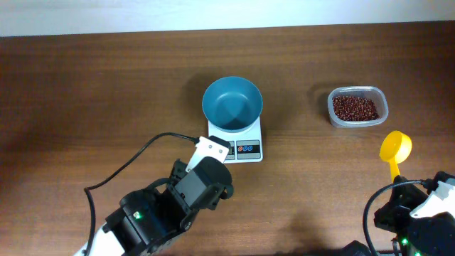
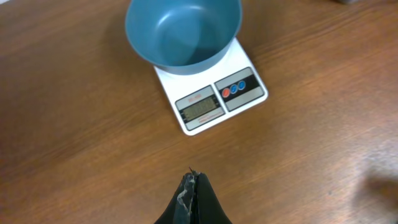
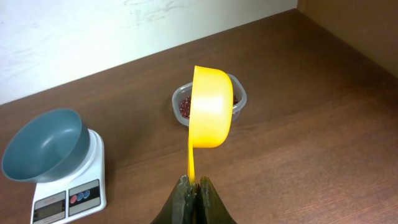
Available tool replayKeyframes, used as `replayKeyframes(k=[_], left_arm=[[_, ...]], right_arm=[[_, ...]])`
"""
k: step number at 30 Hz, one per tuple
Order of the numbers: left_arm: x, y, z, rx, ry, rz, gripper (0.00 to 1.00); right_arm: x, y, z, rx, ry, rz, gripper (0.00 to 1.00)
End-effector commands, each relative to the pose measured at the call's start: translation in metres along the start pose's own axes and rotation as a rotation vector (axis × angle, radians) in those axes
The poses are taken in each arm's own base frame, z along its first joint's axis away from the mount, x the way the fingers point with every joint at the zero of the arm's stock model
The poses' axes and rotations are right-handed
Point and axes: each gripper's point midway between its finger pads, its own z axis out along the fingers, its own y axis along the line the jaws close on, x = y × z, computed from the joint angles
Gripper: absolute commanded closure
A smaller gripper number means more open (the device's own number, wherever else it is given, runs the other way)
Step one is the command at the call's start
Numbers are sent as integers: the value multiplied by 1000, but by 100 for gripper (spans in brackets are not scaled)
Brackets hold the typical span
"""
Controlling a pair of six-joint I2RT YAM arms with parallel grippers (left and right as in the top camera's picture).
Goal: Scoop item into bowl and weigh 50g on scale
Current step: 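Pull the left gripper back from the scale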
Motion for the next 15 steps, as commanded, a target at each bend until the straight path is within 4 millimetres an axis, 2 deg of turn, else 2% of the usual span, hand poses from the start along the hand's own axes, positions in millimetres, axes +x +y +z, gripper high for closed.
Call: replayKeyframes(k=[1,9,15], left_arm=[[2,8,1,-12,10,4,100],[17,7,1,5,75,25,100],[37,7,-2,17,156,50,100]], right_arm=[[-7,-2,-4,1,-27,4,96],[-8,0,-4,-12,-27,13,96],[6,22,-6,-135,54,10,96]])
